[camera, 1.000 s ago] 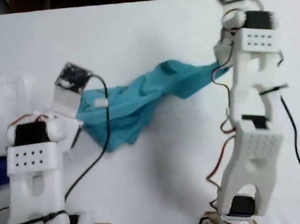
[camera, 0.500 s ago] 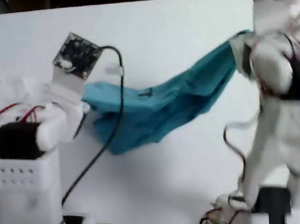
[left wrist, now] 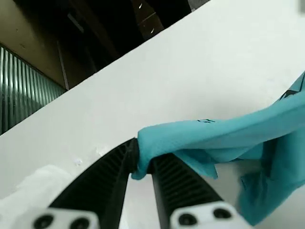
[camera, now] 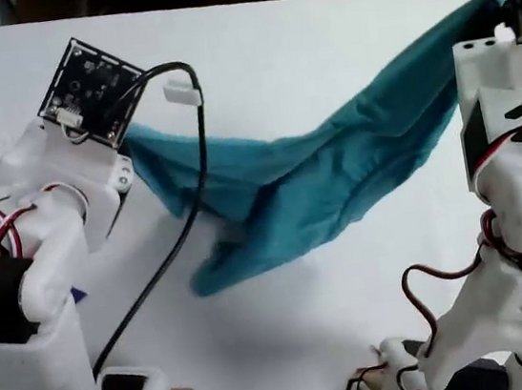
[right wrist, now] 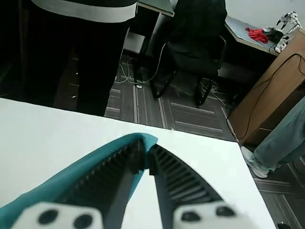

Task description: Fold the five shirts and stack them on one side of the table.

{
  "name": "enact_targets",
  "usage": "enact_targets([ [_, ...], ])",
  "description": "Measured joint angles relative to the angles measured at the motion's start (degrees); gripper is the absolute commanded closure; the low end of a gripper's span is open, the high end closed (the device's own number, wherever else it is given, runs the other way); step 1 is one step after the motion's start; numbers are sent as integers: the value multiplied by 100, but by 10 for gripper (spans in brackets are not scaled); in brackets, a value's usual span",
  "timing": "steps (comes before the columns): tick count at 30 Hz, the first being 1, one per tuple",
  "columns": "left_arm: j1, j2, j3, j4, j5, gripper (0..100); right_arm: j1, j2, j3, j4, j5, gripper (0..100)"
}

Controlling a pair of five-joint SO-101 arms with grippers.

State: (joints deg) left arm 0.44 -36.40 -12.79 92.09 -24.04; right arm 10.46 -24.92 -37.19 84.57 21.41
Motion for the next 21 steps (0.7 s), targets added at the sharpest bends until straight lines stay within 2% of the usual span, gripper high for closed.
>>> enact_targets([
  [9,0,0,-695,176,0,973,70,-176,0,-132,0,981],
  [16,0,-62,-1389,554,0,973,123,-422,0,-571,0,981],
  [21,0,-70,-1451,589,0,973,123,-545,0,-932,0,981],
])
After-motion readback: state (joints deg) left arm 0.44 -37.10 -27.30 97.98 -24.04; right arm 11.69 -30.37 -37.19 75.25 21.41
